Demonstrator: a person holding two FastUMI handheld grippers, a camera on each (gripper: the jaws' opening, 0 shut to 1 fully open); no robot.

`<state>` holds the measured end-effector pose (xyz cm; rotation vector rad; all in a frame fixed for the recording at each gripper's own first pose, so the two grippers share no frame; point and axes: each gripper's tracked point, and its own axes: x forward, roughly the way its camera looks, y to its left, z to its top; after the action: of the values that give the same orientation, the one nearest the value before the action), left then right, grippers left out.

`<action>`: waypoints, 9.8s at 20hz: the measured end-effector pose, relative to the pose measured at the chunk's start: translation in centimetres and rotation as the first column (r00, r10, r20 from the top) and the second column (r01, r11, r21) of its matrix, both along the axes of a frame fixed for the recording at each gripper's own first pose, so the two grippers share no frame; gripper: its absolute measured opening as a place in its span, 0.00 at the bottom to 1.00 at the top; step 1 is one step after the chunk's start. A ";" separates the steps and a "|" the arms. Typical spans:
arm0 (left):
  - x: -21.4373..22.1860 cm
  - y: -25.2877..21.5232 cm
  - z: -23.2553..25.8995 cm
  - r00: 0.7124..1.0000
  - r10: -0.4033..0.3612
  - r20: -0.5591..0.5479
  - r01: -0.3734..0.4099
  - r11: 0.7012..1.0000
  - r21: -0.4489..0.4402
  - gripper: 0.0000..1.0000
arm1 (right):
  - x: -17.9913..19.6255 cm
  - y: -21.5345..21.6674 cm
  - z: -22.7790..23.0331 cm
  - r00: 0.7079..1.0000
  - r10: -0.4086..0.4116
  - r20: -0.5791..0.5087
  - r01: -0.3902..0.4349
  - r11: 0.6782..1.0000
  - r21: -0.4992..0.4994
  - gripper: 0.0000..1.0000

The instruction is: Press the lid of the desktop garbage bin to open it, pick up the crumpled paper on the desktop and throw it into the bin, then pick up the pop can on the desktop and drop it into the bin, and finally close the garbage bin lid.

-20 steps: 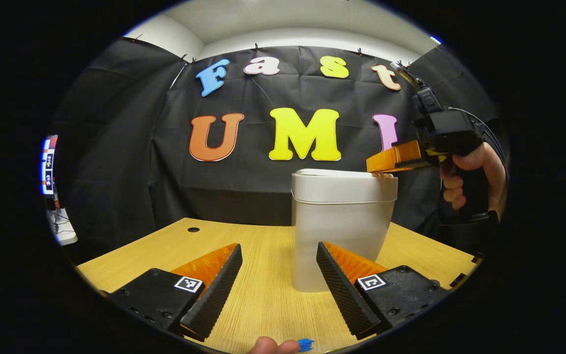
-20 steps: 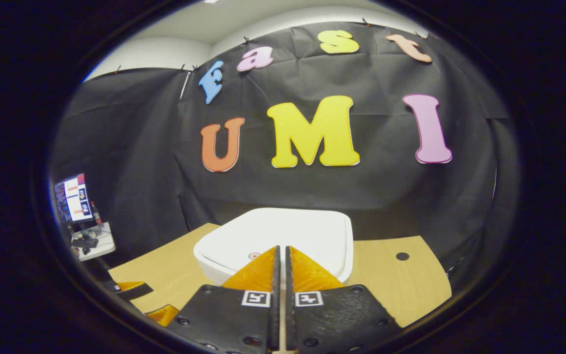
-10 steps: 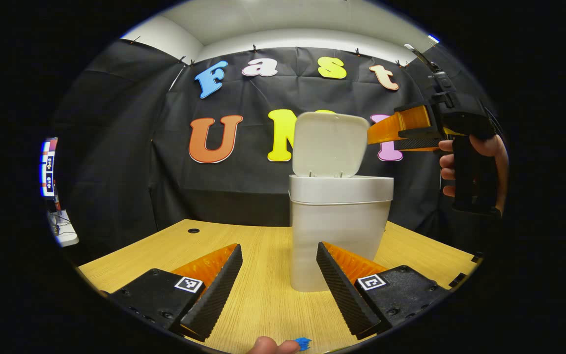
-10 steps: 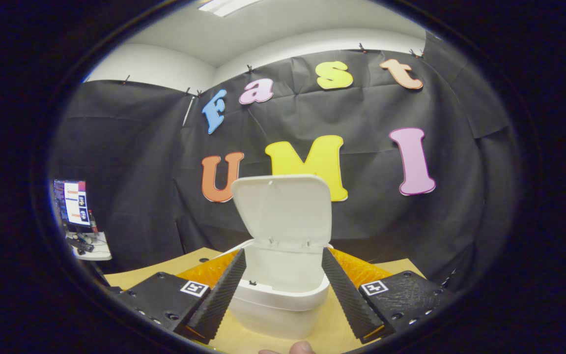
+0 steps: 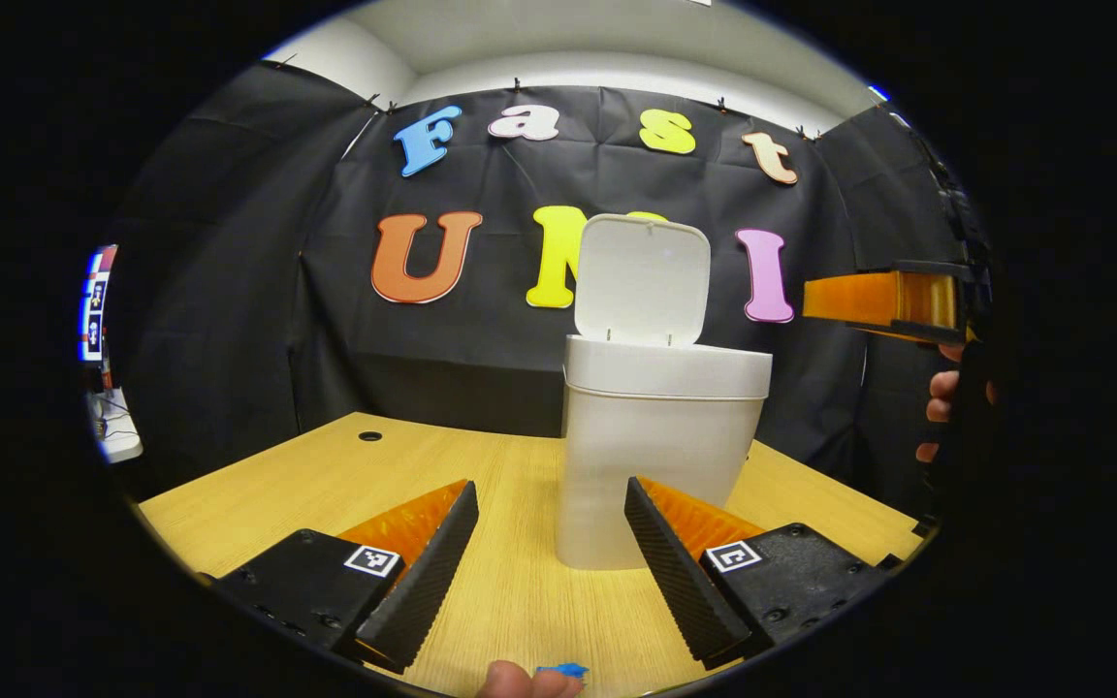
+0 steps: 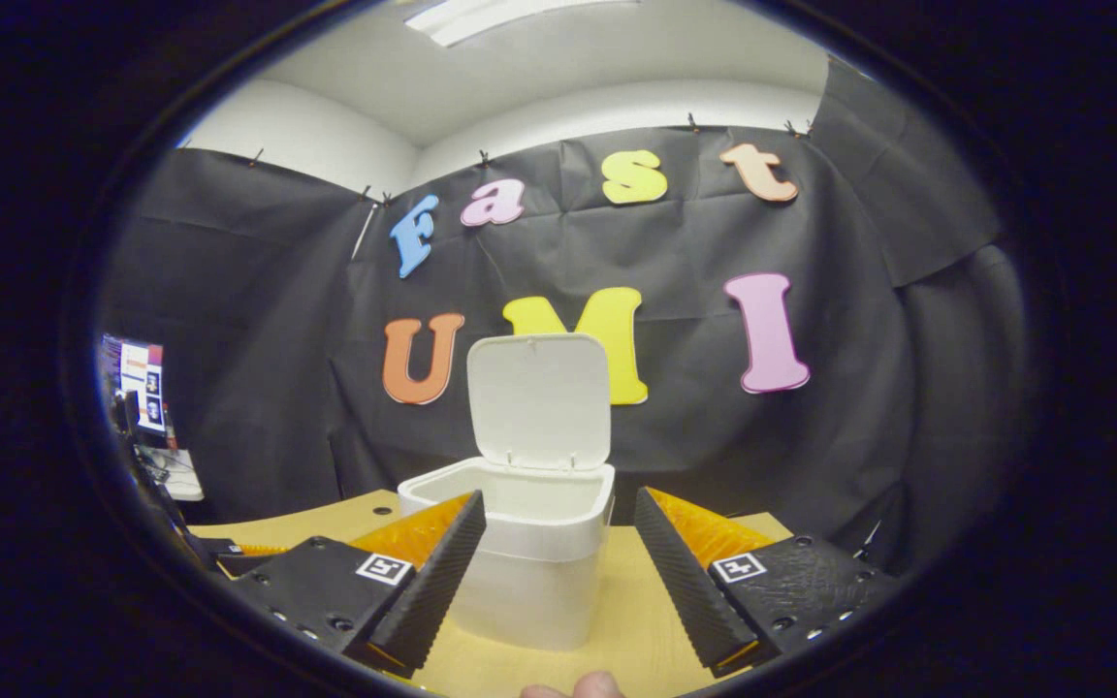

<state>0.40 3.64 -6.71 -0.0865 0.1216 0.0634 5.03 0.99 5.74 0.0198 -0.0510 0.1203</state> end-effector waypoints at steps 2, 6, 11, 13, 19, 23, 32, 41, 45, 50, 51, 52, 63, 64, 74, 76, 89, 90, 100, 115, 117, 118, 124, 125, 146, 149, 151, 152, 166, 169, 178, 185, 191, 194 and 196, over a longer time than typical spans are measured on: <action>-0.2 -0.1 -0.2 1.000 -0.009 -0.009 0.009 1.000 0.002 0.98 | -1.2 -0.5 -0.7 1.000 -0.007 0.004 0.007 1.000 -0.011 0.96; -1.0 -0.1 -1.7 0.999 -0.013 -0.034 0.014 1.000 0.015 0.98 | -3.1 -0.4 -2.6 1.000 0.027 0.011 -0.027 0.999 -0.017 0.96; -1.9 -0.6 -3.5 0.997 -0.025 -0.079 0.025 1.000 0.005 0.99 | -4.4 -1.1 -5.0 1.000 0.018 0.012 -0.017 0.997 -0.070 0.97; -2.8 -0.6 -4.7 0.994 -0.029 -0.104 0.029 1.000 0.000 0.99 | -4.9 -1.9 -6.2 1.000 -0.001 0.007 0.001 0.997 -0.082 0.95; -5.8 -1.1 -9.8 0.970 -0.051 -0.239 0.048 0.999 -0.021 0.99 | -6.5 -2.9 -9.0 1.000 -0.018 -0.025 0.016 0.998 -0.061 0.98; -7.4 -1.7 -13.1 0.948 -0.052 -0.315 0.047 0.999 -0.024 0.97 | -7.3 -3.2 -10.9 0.998 -0.018 -0.056 0.015 0.998 -0.054 0.95; -8.7 -2.1 -17.8 0.906 -0.037 -0.423 0.034 0.999 -0.013 0.97 | -8.3 -4.4 -12.9 0.996 -0.050 -0.075 0.048 0.999 -0.026 0.95; -8.6 -1.0 -18.3 0.914 0.019 -0.405 0.002 0.999 0.052 0.74 | -9.5 -4.9 -14.5 0.992 -0.080 -0.102 0.080 0.997 -0.002 0.96; -8.5 -0.6 -18.4 0.923 0.037 -0.383 -0.013 0.998 0.065 0.51 | -9.7 -4.9 -14.4 0.992 -0.085 -0.093 0.084 0.996 -0.008 0.94; -8.4 -0.8 -18.1 0.929 0.023 -0.369 -0.002 0.998 0.058 0.37 | -9.9 -4.3 -14.5 0.992 -0.080 -0.097 0.081 0.997 -0.003 0.95; -8.3 -0.9 -18.0 0.930 0.018 -0.366 0.002 0.999 0.054 0.36 | -10.0 -3.9 -14.4 0.993 -0.076 -0.094 0.075 0.997 -0.008 0.95; -8.2 -0.9 -17.6 0.933 0.015 -0.361 0.005 0.999 0.054 0.36 | -10.1 -3.4 -14.4 0.993 -0.069 -0.092 0.068 0.998 -0.013 0.95; -5.4 -1.6 -10.5 0.980 0.002 -0.199 0.012 0.998 0.066 0.35 | -10.5 -0.2 -18.9 0.978 -0.060 -0.200 0.054 0.998 -0.033 0.95; -5.3 -1.6 -9.9 0.983 -0.004 -0.182 0.015 0.998 0.061 0.35 | -10.5 -0.1 -19.4 0.975 -0.058 -0.214 0.053 0.998 -0.031 0.95; -5.1 -0.1 -8.7 0.987 0.011 -0.157 -0.004 0.999 0.040 0.35 | -9.9 0.3 -24.2 0.941 -0.059 -0.334 0.057 0.998 -0.015 0.95; -5.0 0.1 -8.5 0.989 0.013 -0.149 -0.006 0.999 0.048 0.35 | -9.9 0.2 -25.3 0.934 -0.062 -0.352 0.060 0.998 -0.016 0.95; -4.0 0.4 -5.3 0.996 -0.003 -0.091 0.006 0.999 0.033 0.35 | -9.9 0.3 -31.1 0.854 -0.046 -0.518 0.057 0.998 0.007 0.96; -3.9 0.3 -5.0 0.996 -0.004 -0.086 0.007 0.999 0.032 0.35 | -10.0 0.3 -31.3 0.850 -0.046 -0.524 0.057 0.998 0.005 0.94; -2.1 -1.3 -0.8 0.998 -0.052 -0.019 0.053 0.998 0.046 0.35 | -9.8 -0.1 -32.1 0.839 -0.046 -0.542 0.071 0.997 0.025 0.84; 5.4 -4.5 10.5 0.979 -0.153 0.132 0.135 0.982 0.132 0.35 | -10.0 -1.6 -26.2 0.899 -0.023 -0.437 0.056 0.997 0.062 0.82; 6.7 -5.2 11.1 0.975 -0.175 0.134 0.158 0.979 0.129 0.35 | -9.9 -2.1 -25.2 0.912 -0.031 -0.410 0.059 0.997 0.056 0.82; 7.4 -5.5 11.3 0.974 -0.182 0.133 0.166 0.979 0.119 0.34 | -9.8 -2.4 -24.8 0.916 -0.033 -0.400 0.060 0.997 0.056 0.82; 11.9 -6.0 11.8 0.976 -0.183 0.116 0.173 0.981 0.090 0.35 | -8.6 -3.6 -23.6 0.927 -0.038 -0.373 0.072 0.994 0.079 0.82; 12.6 -6.0 11.6 0.978 -0.180 0.107 0.172 0.981 0.085 0.31 | -8.5 -3.9 -23.5 0.929 -0.041 -0.367 0.077 0.994 0.084 0.82; 11.4 -4.5 10.6 0.988 -0.125 0.090 0.119 0.991 0.066 1.00 | -7.6 -5.0 -19.6 0.947 -0.085 -0.309 0.098 0.995 0.025 0.82; 9.1 -3.1 10.0 0.989 -0.116 0.090 0.111 0.992 0.060 1.00 | -7.3 -4.1 -17.0 0.960 -0.071 -0.269 0.076 0.997 0.009 0.82; 7.6 -1.9 9.7 0.990 -0.108 0.095 0.101 0.993 0.068 1.00 | -6.8 -3.0 -15.4 0.965 -0.035 -0.260 0.040 0.999 0.014 0.82; 6.9 -1.4 9.7 0.989 -0.102 0.104 0.095 0.993 0.072 1.00 | -6.6 -2.6 -14.6 0.967 -0.026 -0.254 0.031 0.999 0.015 0.82; 0.0 6.0 6.7 0.993 0.021 0.118 -0.035 0.993 0.113 1.00 | 2.1 5.3 -1.1 0.978 0.148 -0.150 -0.151 0.989 -0.009 0.82; -0.8 7.2 6.1 0.993 0.048 0.110 -0.060 0.993 0.105 1.00 | 4.6 6.1 -0.1 0.976 0.153 -0.158 -0.154 0.988 0.001 0.82; -1.6 8.2 5.7 0.992 0.072 0.100 -0.083 0.991 0.109 1.00 | 13.2 5.8 0.4 0.966 0.091 -0.240 -0.092 0.996 0.007 0.81; -1.6 7.9 5.6 0.993 0.062 0.103 -0.075 0.988 0.132 1.00 | 16.1 5.5 -1.8 0.946 0.064 -0.319 -0.060 0.998 0.021 0.81; -1.7 8.4 5.3 0.993 0.068 0.098 -0.079 0.991 0.111 1.00 | 16.6 5.4 -2.1 0.942 0.038 -0.333 -0.042 0.999 -0.003 0.82; -1.9 8.6 5.1 0.992 0.078 0.098 -0.088 0.991 0.098 1.00 | 16.5 5.6 -2.1 0.942 0.041 -0.334 -0.043 0.999 0.003 0.85; -2.0 8.5 5.0 0.991 0.082 0.101 -0.092 0.991 0.095 1.00 | 16.1 5.6 -1.7 0.945 0.041 -0.324 -0.036 0.999 0.022 0.92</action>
<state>-1.64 12.19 -1.75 0.0043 0.0171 0.1523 21.15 6.57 4.07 0.0562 0.2785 0.1549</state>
